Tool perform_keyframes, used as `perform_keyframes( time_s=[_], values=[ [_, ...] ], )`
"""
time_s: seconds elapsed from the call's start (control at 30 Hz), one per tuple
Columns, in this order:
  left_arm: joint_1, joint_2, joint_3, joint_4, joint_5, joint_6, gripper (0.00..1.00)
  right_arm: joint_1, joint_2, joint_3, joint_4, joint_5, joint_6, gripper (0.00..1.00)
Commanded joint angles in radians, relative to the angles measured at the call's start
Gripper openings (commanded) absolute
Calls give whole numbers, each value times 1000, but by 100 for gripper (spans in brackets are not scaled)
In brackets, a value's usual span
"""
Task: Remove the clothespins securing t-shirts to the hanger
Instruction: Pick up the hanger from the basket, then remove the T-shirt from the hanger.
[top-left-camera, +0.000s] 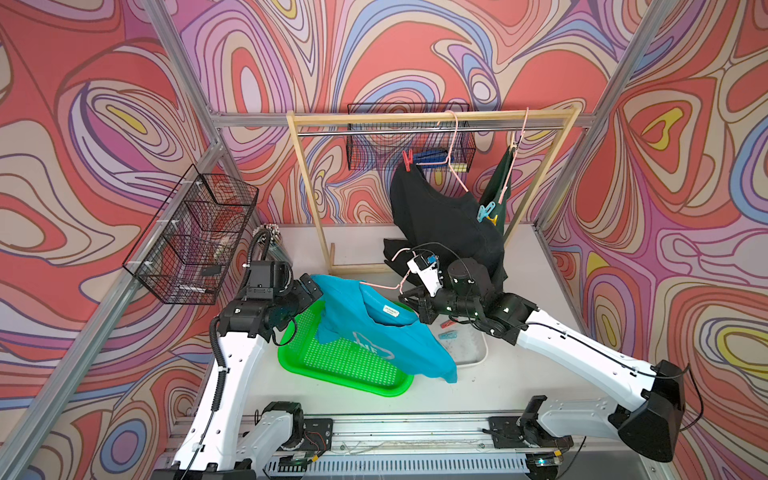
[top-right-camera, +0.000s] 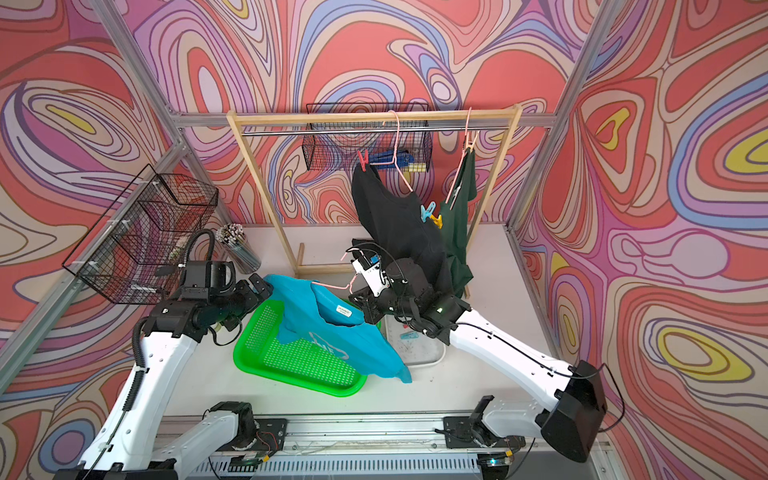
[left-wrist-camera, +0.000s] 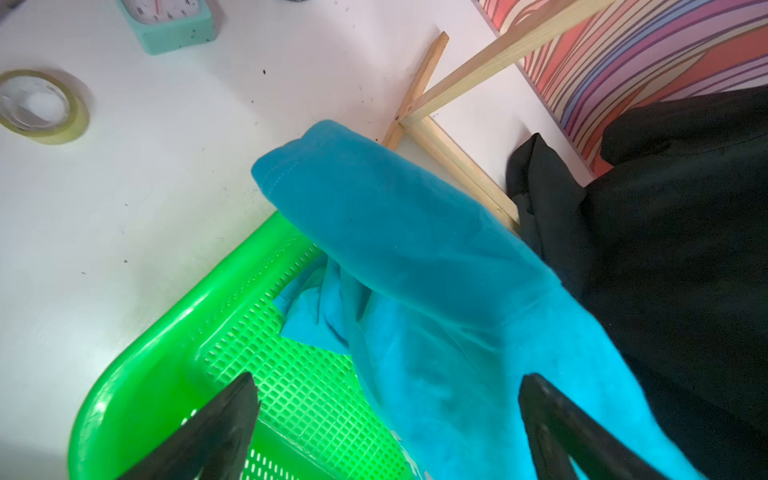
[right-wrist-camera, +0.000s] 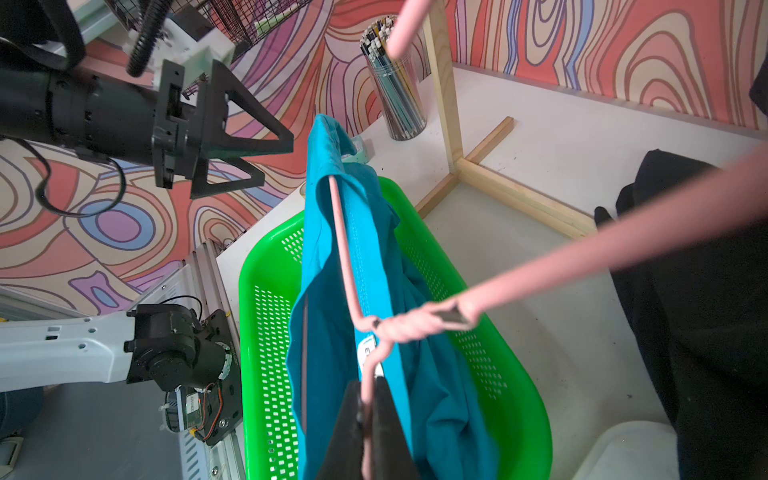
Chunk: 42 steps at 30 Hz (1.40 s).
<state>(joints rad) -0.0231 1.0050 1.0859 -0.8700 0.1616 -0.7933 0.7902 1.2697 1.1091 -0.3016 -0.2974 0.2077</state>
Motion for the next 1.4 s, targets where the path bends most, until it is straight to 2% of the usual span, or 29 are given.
perform_keyframes(
  time_s=[0.0, 0.23, 0.6, 0.83, 1.03, 1.17, 1.37],
  values=[
    [27, 26, -29, 85, 110, -56, 100, -5, -26, -20, 36, -19, 4, 0],
    [49, 27, -81, 203, 135, -160, 100, -5, -27, -22, 34, -22, -3, 0],
    [121, 52, -90, 259, 168, -209, 100, -5, -34, -31, 45, -36, -3, 0],
    [124, 122, -117, 378, 245, -256, 100, -6, -41, -32, 42, -39, -7, 0],
    [123, 162, -136, 436, 261, -284, 99, -6, -39, -31, 47, -79, -14, 0],
    [124, 155, -157, 467, 253, -309, 88, -5, -39, -28, 47, -74, -14, 0],
    [124, 144, -170, 481, 254, -323, 47, -6, -41, -34, 47, -71, -14, 0]
  ],
)
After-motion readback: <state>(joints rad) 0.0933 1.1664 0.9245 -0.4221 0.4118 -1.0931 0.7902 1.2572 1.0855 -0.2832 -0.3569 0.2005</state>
